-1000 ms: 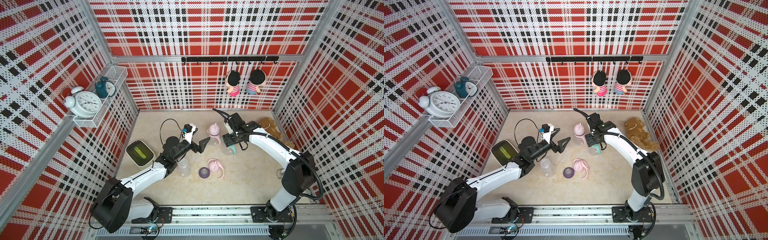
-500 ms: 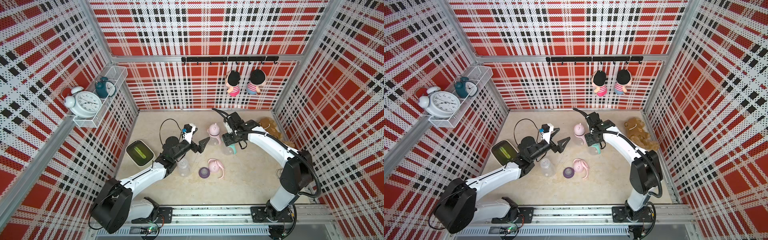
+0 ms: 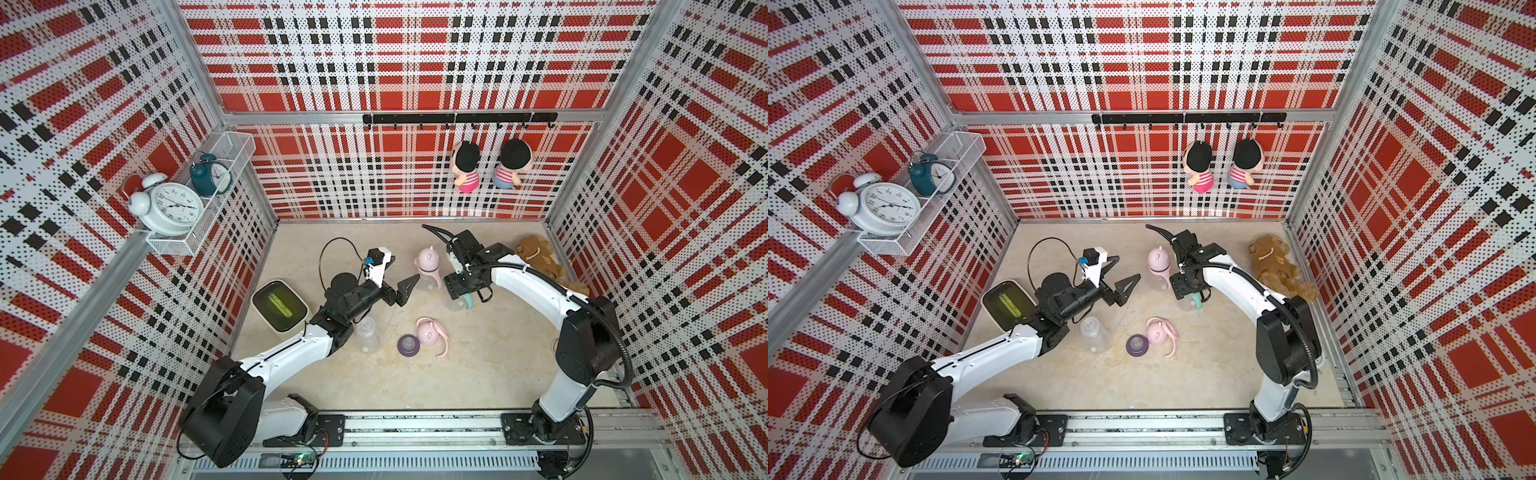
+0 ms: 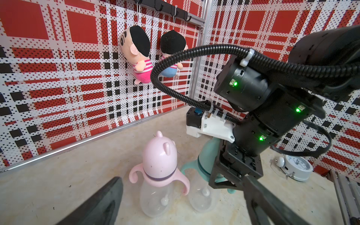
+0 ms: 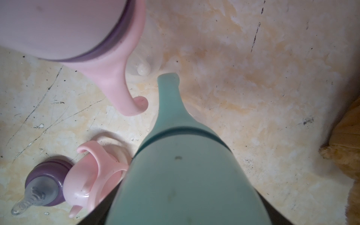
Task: Assemble the baby bottles
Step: Close the lid on the baby bottle.
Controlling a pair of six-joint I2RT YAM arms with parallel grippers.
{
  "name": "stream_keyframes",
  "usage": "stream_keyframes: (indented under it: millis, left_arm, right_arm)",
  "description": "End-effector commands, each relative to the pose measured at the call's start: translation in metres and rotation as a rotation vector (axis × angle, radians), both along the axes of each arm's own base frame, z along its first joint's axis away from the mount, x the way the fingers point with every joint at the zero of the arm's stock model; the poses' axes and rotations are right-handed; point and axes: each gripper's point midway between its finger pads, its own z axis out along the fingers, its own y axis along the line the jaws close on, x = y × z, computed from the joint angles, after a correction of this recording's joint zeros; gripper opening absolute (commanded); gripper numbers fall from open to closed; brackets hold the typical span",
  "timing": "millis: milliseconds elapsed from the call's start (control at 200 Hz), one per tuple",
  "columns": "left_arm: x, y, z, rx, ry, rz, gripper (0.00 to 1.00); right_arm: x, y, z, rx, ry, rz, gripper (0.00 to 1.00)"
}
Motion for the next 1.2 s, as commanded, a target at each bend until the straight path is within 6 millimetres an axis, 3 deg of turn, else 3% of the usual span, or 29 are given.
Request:
stream_keyframes:
  millis: [0, 296, 927, 1193]
  left_arm:
    - [0.0, 0.006, 0.005, 0.003, -0.017, 0.017, 0.98]
    - [0.0, 0.005, 0.005, 0.003, -0.013, 0.011, 0.98]
    - [-0.001, 0.004, 0.005, 0.001, -0.01, 0.01, 0.98]
    - [0.001, 0.004, 0.006, -0.002, -0.01, 0.011, 0.98]
  right_arm:
    - [-0.007, -0.008, -0.018, -0.035, 0.069, -0.006, 0.76]
    - [-0.005, -0.01, -0.015, -0.046, 0.06, -0.012, 0.78]
    - [0.008, -0.001, 0.01, -0.009, -0.002, 0.002, 0.84]
    - [0.002, 0.001, 0.036, 0.036, -0.042, 0.017, 0.92]
